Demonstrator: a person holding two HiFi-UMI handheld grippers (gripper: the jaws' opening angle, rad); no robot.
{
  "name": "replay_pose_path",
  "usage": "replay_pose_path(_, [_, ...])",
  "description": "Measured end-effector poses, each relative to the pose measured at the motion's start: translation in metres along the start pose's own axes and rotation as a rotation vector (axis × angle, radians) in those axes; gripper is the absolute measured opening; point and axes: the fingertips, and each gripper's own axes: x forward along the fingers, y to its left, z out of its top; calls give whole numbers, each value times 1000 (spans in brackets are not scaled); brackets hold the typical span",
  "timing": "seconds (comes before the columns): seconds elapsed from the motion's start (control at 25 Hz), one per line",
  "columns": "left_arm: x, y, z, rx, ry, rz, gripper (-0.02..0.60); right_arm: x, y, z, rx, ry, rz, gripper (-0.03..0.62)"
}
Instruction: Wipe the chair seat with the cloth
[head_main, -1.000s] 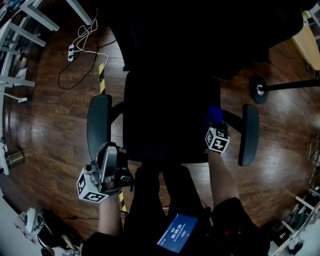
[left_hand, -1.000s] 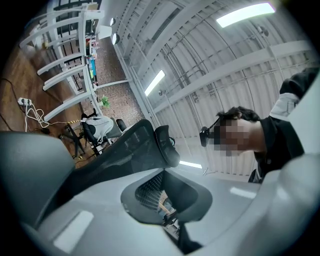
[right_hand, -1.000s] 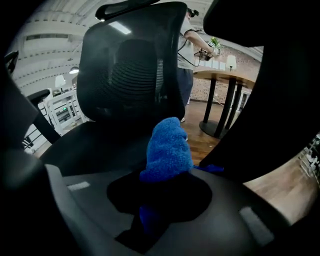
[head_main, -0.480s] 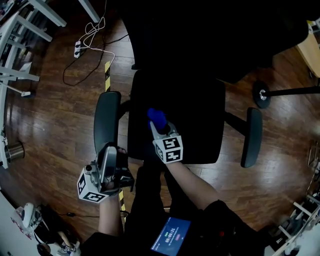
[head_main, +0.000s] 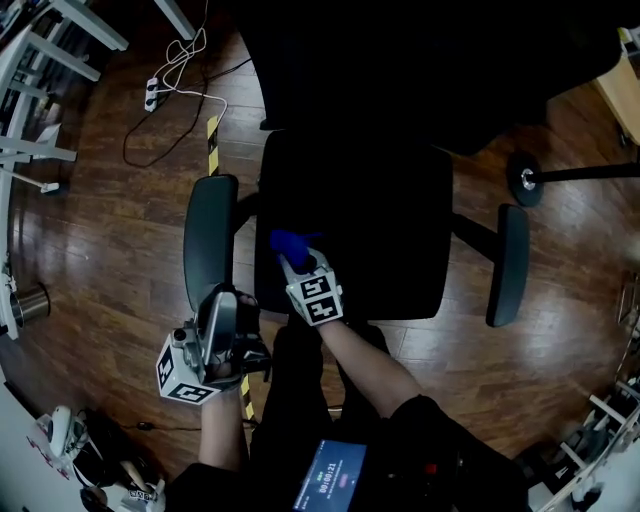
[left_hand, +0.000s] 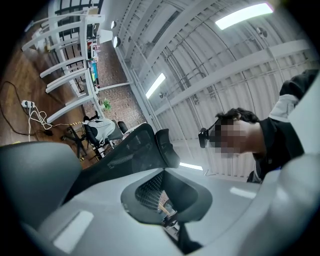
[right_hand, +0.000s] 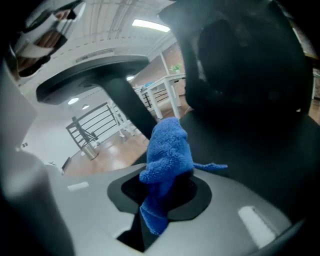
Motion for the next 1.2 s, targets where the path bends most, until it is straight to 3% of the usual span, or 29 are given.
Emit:
replay_pose_path(0.24, [12, -4, -9, -18, 13, -31, -8, -115, -167, -53, 130, 1, -333, 89])
replay_pose_path(0.36, [18, -3, -12, -24, 17, -36, -8, -190, -234, -59, 167, -22, -501, 89])
replay_pose_path(0.48, [22, -2, -14, -25, 23, -38, -8, -237, -269, -56, 185, -51, -606, 89])
replay_pose_path(0.72, [25, -2, -16, -16, 21, -35, -8, -242, -283, -66, 217, -63, -663, 89])
replay_pose_path(0.84, [26, -3, -16, -11, 14, -32, -8, -229, -261, -46, 190, -94, -632, 89])
replay_pose_path(0.92, [25, -3, -13, -9, 10, -25, -8, -204, -222, -27, 165, -124, -547, 89])
replay_pose_path(1.08, [21, -7, 0, 12, 0, -9, -8, -121, -90, 13, 117, -164, -252, 89])
replay_pose_path(1.2, [21, -12, 7, 28, -6, -7, -8, -65, 8, 15, 64, -114, -50, 89])
